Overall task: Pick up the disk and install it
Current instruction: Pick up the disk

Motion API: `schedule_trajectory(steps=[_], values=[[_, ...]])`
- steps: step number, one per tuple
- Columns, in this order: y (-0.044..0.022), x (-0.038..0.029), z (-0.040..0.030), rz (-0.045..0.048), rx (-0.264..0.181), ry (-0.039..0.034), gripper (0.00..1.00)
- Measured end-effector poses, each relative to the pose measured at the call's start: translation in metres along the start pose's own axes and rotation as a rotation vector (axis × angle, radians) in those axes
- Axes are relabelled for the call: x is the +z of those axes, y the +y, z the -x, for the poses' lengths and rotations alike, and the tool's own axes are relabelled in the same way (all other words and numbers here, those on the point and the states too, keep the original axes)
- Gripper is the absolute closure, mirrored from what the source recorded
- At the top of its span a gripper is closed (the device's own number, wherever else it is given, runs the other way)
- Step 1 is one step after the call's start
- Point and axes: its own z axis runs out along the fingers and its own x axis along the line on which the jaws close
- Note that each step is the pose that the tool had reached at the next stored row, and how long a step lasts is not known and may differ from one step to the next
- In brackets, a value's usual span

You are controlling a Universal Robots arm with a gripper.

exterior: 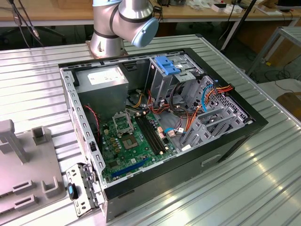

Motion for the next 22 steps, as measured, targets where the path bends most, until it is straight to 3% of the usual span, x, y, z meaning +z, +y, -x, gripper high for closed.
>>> schedule_trajectory(steps=[9, 14, 22], values=[[0.0000, -0.0011, -0.0001, -0.0002, 0.000, -0.0001, 0.63], [-0.0137, -0.0010, 0.0000, 0.0000, 0.000, 0.0000, 0.63], [-0.0248, -0.0008, 0.0000, -0.0001, 0.000, 0.0000, 0.63]])
